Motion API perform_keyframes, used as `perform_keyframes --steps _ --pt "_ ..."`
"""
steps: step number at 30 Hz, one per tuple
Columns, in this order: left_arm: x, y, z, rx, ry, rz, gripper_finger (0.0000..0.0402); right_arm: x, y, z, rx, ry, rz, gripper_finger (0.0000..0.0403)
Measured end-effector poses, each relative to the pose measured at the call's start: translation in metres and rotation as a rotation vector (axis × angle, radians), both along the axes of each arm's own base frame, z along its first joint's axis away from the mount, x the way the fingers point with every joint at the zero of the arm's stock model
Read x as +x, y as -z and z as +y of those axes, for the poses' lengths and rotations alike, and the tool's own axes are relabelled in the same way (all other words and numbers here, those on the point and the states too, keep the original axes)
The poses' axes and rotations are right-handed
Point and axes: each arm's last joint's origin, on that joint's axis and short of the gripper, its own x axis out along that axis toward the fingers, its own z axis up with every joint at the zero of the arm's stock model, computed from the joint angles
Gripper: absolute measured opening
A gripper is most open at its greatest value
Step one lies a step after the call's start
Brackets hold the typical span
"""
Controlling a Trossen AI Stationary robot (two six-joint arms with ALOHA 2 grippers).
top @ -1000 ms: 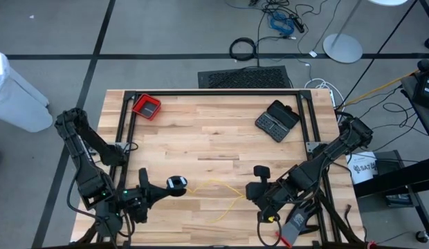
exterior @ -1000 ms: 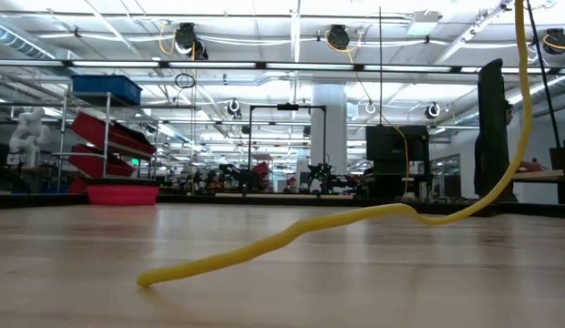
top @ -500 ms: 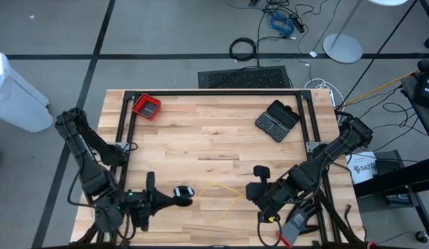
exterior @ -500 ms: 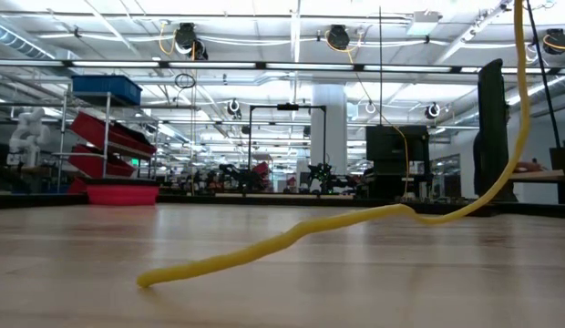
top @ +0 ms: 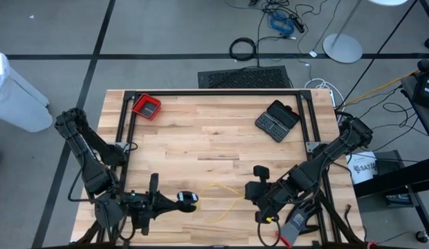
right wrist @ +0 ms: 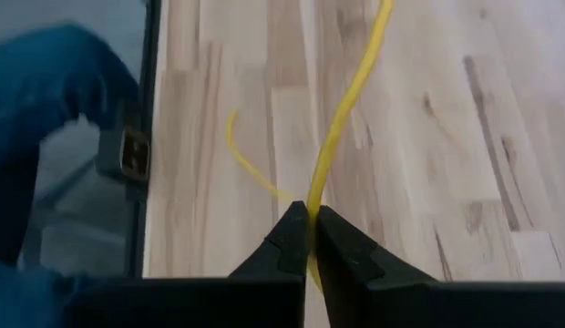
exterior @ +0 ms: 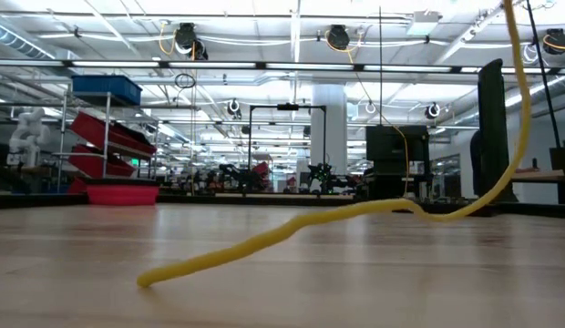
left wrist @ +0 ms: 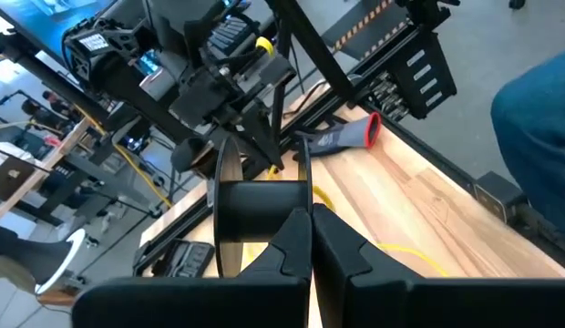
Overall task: Coil cords
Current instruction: Uncoil the yellow cable wire from the spool, then coil the yellow cable wire onto the spool
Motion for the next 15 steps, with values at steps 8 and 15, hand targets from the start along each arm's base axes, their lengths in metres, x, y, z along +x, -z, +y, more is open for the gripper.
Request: perform_keyframes --steps 8,15 --pt "0.002 -0.011 -0.005 -0.06 0.064 -0.073 0.0 0.006 -0.006 0.003 0.0 -0.043 -0.085 0.0093" --pt "0.003 -0.013 -0.006 -0.062 0.091 -0.09 0.0 0.02 -0.019 0.006 -0.16 -0.095 -0.313 0.0165"
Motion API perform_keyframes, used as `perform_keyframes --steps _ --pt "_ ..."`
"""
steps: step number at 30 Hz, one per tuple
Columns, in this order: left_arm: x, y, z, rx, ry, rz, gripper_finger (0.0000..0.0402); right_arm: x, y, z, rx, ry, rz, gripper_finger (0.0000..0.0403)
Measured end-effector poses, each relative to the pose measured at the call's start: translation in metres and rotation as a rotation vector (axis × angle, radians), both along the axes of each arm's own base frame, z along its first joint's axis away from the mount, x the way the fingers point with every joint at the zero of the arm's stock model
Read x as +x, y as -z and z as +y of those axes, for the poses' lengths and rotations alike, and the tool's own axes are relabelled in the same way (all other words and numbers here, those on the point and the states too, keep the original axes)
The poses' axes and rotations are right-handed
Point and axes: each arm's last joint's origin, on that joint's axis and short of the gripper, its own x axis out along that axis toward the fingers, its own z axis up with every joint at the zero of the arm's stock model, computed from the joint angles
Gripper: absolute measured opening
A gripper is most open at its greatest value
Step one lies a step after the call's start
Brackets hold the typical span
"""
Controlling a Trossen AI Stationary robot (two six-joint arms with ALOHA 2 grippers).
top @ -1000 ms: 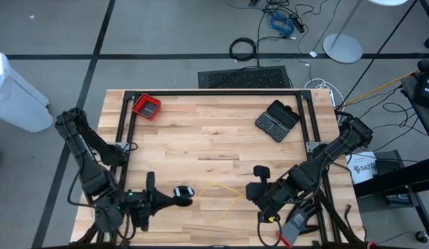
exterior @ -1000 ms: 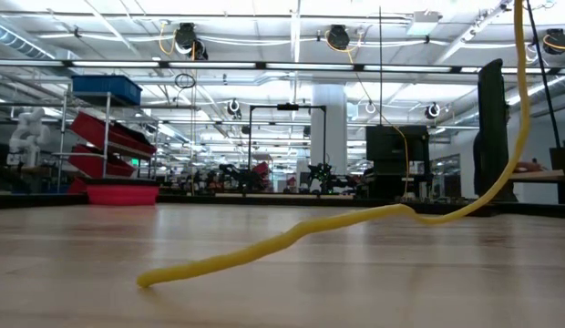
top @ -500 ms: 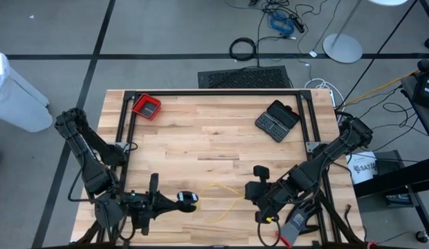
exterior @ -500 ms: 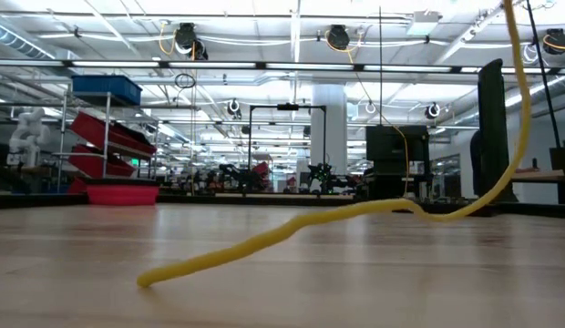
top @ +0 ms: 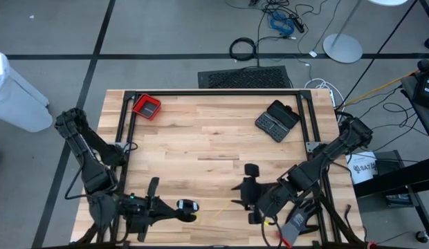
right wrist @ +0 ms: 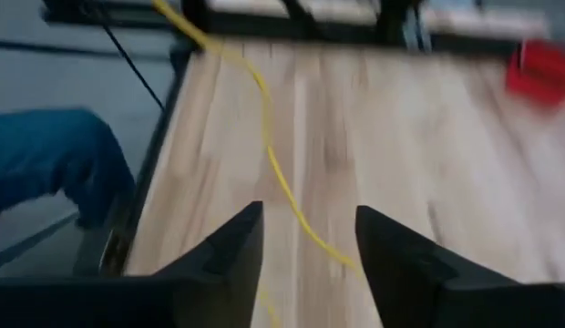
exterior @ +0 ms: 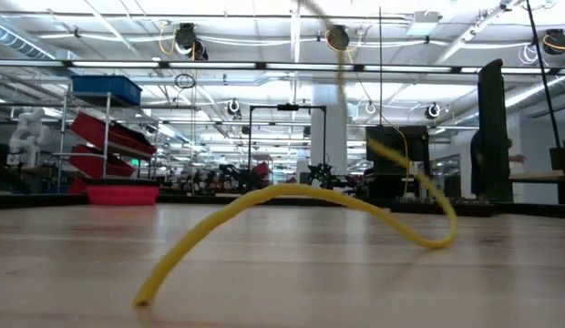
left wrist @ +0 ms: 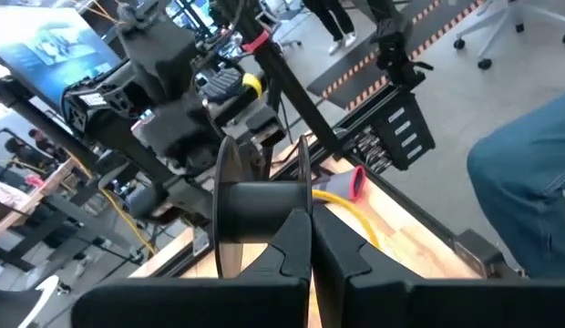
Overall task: Coil cords
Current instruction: Coil the yellow cable wire onto the spool
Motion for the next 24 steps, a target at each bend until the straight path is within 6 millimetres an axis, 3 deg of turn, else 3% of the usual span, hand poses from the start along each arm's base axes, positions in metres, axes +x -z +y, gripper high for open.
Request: perform_keyframes --steps 7,15,24 --pt "0.005 -0.001 0.007 -0.008 -0.139 -0.018 0.0 0.019 -0.01 0.015 -0.032 -0.137 -0.212 0.0204" --pt "0.013 -0.015 0.013 -0.203 -0.229 -0.112 0.0 0.045 0.015 0.014 -0.183 -0.162 -0.205 0.0222" --pt "0.011 -0.016 0.013 -0.21 -0.283 -0.134 0.0 0.063 0.036 0.004 -0.208 -0.135 -0.146 0.0215"
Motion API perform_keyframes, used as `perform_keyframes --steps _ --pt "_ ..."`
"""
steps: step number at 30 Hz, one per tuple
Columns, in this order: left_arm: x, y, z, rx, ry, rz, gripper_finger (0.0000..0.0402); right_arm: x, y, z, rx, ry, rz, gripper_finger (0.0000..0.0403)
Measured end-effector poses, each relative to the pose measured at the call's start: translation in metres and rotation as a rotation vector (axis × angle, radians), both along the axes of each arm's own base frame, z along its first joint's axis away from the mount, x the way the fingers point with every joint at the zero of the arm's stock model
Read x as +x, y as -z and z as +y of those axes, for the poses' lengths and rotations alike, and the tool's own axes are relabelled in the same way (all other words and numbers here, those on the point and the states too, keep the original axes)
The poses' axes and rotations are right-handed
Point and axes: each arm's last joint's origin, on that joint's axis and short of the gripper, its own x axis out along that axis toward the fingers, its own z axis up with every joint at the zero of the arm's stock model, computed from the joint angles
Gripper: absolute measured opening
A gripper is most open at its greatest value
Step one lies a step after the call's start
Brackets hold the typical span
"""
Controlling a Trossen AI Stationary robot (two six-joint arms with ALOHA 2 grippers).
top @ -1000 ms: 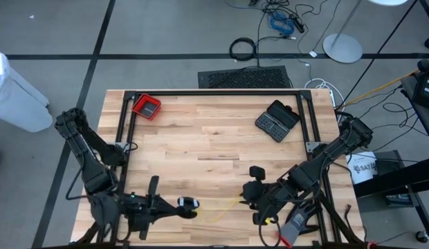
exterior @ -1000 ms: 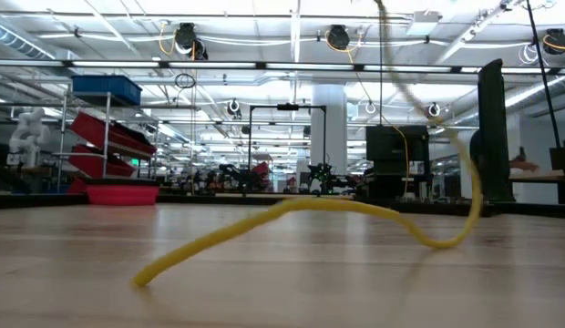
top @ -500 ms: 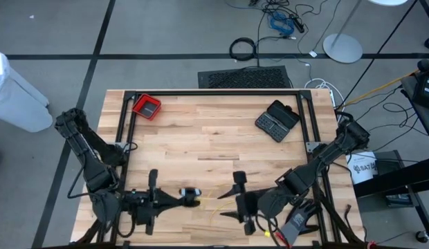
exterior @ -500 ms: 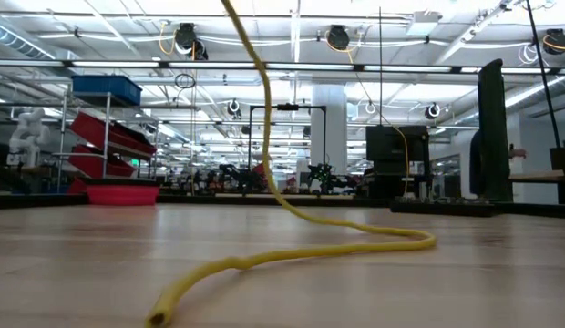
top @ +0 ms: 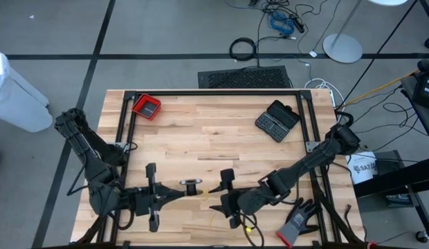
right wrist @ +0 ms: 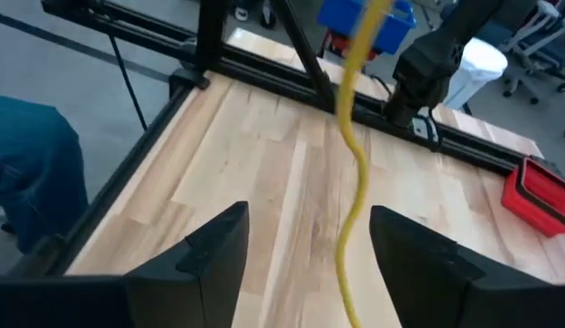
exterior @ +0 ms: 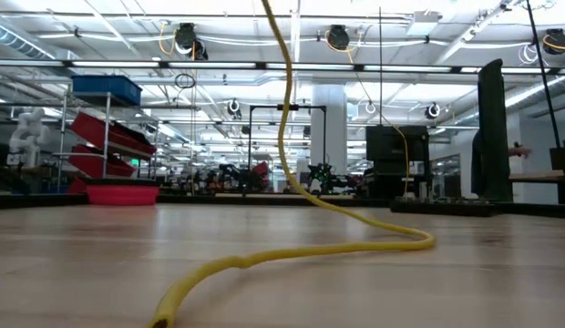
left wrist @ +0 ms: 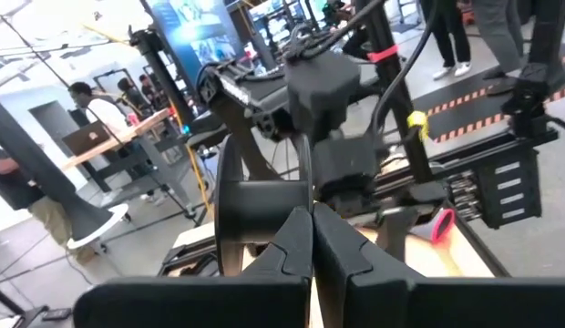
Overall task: Coil cords
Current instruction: Coil the yellow cable wire onto the spool
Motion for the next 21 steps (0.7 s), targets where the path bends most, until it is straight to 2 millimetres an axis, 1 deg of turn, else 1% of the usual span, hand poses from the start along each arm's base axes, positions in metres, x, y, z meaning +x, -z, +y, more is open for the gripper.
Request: perform_keyframes --steps 5,12,16,21 --pt "0.0 0.0 0.0 0.0 -0.003 0.0 0.0 0.009 0.011 -0.004 0.057 -0.052 0.057 0.0208" --pt "0.0 0.0 0.0 0.0 -0.001 -0.001 0.0 0.017 0.026 -0.01 0.056 -0.064 0.114 0.0186" --pt "0.0 0.0 0.0 0.001 -0.001 -0.001 0.0 0.02 0.028 -0.014 0.053 -0.053 0.122 0.0156" --pt "0.0 0.0 0.0 0.0 -0.001 -0.001 0.0 0.021 0.029 -0.017 0.068 -0.034 0.125 0.0099"
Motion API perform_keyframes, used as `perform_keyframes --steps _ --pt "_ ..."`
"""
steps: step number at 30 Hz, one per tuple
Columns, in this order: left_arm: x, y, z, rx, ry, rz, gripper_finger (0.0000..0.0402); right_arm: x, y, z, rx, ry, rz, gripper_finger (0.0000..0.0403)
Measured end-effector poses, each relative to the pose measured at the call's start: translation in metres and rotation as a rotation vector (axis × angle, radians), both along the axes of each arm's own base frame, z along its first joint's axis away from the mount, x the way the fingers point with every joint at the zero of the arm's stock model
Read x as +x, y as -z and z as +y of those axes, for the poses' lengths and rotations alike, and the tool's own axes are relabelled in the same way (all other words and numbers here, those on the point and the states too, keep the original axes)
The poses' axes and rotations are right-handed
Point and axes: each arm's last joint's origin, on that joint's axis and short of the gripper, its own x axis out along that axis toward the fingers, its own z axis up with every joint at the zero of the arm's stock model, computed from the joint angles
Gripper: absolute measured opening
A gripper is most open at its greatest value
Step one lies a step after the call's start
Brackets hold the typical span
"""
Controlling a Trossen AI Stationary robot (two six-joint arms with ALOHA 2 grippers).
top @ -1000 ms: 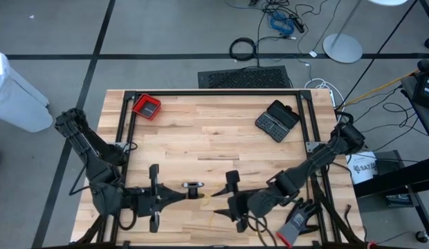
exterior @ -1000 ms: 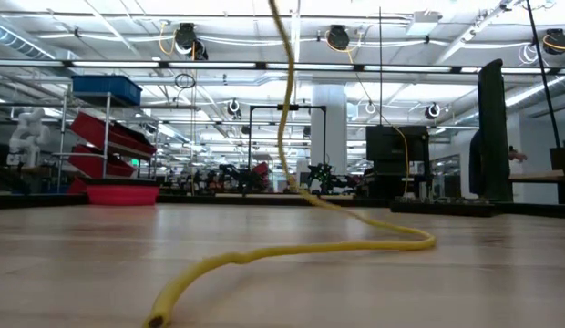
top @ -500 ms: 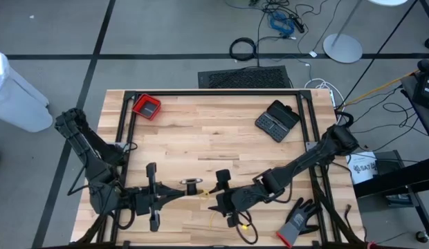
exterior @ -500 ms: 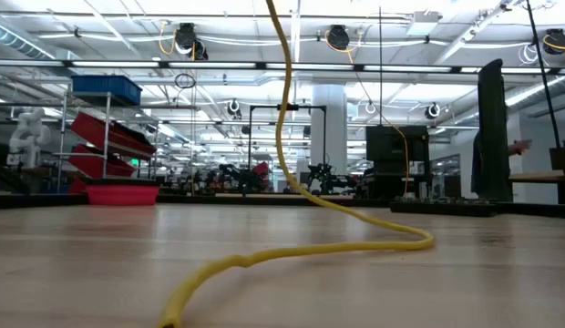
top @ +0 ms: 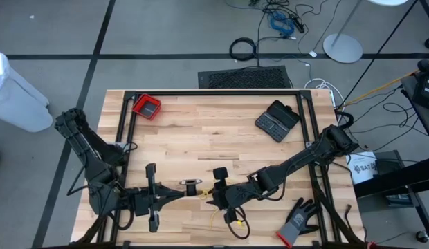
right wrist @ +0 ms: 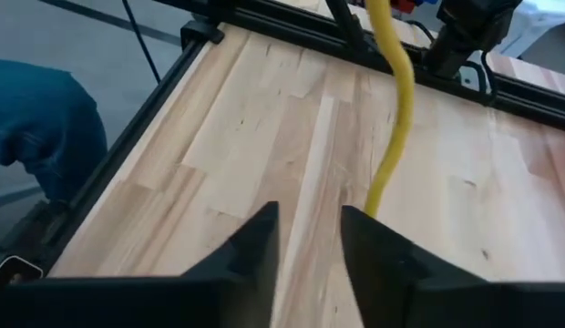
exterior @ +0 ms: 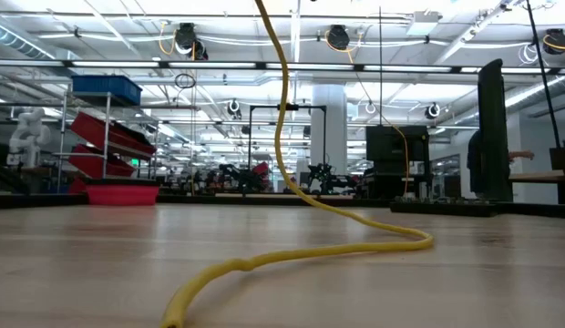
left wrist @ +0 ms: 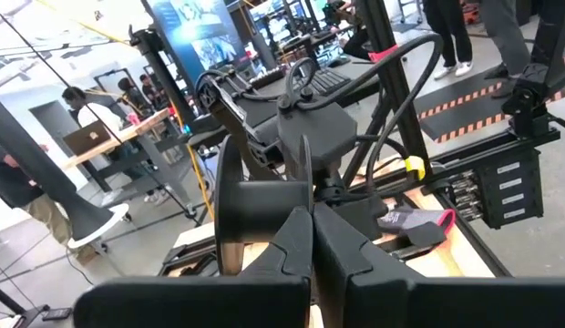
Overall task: Coil cords
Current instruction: Coil the yellow cable wire onto the spool
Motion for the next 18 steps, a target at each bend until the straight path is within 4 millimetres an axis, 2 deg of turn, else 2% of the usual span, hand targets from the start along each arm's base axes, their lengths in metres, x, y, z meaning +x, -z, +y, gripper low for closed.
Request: perform_keyframes --steps 7,18 --pt "0.0 0.0001 0.0 0.0 0.0 0.0 0.0 -0.0013 0.0035 -0.0029 -0.02 0.006 0.04 0.001" --pt "-0.0022 0.0018 -0.002 0.037 0.011 0.015 0.0 -0.0026 0.0043 -0.006 -0.027 0.019 0.064 0.001"
